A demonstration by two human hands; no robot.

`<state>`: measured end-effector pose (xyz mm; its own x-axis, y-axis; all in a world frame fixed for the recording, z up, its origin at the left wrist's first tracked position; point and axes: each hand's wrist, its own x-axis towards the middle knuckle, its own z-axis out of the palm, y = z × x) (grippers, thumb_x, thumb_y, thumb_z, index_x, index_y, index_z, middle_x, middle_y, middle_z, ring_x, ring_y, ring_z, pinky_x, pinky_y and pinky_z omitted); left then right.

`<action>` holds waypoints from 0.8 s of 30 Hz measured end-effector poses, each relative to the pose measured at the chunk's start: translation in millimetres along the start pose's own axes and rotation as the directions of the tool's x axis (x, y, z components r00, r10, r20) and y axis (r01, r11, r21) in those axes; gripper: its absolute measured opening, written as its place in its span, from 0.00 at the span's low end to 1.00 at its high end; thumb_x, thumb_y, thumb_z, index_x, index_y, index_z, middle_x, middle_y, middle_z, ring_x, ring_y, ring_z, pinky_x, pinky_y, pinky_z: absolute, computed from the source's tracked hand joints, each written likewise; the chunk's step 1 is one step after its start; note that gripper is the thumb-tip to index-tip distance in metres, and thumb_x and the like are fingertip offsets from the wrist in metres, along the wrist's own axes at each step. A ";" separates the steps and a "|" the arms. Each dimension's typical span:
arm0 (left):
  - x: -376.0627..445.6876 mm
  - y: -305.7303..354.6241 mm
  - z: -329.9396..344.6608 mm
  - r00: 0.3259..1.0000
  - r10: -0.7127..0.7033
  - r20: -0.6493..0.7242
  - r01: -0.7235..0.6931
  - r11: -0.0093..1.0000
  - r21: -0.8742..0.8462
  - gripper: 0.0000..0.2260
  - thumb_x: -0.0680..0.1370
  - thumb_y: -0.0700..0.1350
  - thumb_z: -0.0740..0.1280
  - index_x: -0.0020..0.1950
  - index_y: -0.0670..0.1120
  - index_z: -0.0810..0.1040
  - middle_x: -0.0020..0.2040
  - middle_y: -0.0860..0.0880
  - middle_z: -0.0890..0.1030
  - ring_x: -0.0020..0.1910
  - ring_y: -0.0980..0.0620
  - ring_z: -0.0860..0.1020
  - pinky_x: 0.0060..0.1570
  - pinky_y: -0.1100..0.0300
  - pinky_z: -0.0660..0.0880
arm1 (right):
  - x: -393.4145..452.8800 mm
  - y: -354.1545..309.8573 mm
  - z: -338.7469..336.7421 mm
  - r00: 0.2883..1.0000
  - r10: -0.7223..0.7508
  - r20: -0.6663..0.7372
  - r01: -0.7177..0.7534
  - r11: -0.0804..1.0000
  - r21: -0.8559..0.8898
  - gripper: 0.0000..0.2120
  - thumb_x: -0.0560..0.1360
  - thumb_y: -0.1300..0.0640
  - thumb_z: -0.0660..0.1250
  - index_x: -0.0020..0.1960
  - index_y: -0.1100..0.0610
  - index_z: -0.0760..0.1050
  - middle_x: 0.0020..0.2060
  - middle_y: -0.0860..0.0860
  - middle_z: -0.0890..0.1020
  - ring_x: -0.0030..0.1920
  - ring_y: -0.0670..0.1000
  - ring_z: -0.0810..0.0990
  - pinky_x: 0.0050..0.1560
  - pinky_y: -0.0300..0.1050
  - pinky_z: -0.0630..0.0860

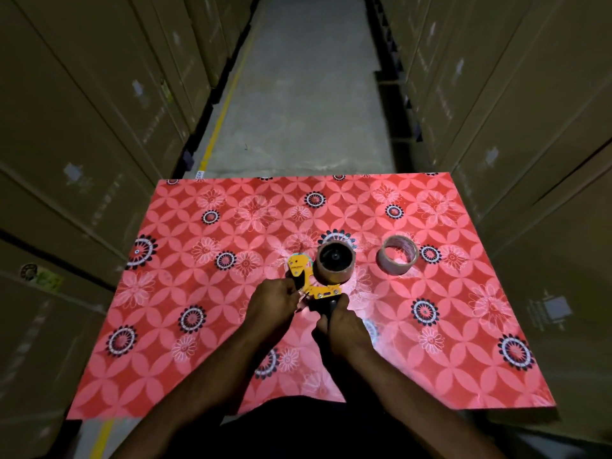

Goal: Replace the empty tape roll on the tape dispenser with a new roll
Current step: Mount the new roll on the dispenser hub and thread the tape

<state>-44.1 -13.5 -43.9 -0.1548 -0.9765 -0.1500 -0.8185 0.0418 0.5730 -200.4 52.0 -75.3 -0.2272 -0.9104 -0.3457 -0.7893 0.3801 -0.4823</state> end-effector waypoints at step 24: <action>1.1 -39.4 -10.0 0.984 0.134 0.115 -0.084 0.928 -0.362 0.07 0.75 0.35 0.69 0.41 0.47 0.81 0.44 0.56 0.81 0.43 0.59 0.81 0.37 0.64 0.74 | 13.7 9.7 -17.9 0.997 -0.056 -0.056 0.054 0.997 -0.050 0.16 0.75 0.44 0.57 0.59 0.51 0.63 0.46 0.55 0.81 0.46 0.61 0.80 0.42 0.53 0.75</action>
<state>-6.4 -18.4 -58.6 -0.3260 -0.9312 -0.1633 -0.5466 0.0447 0.8362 -221.3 40.3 -70.3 -0.2139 -0.9381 -0.2723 -0.8279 0.3221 -0.4592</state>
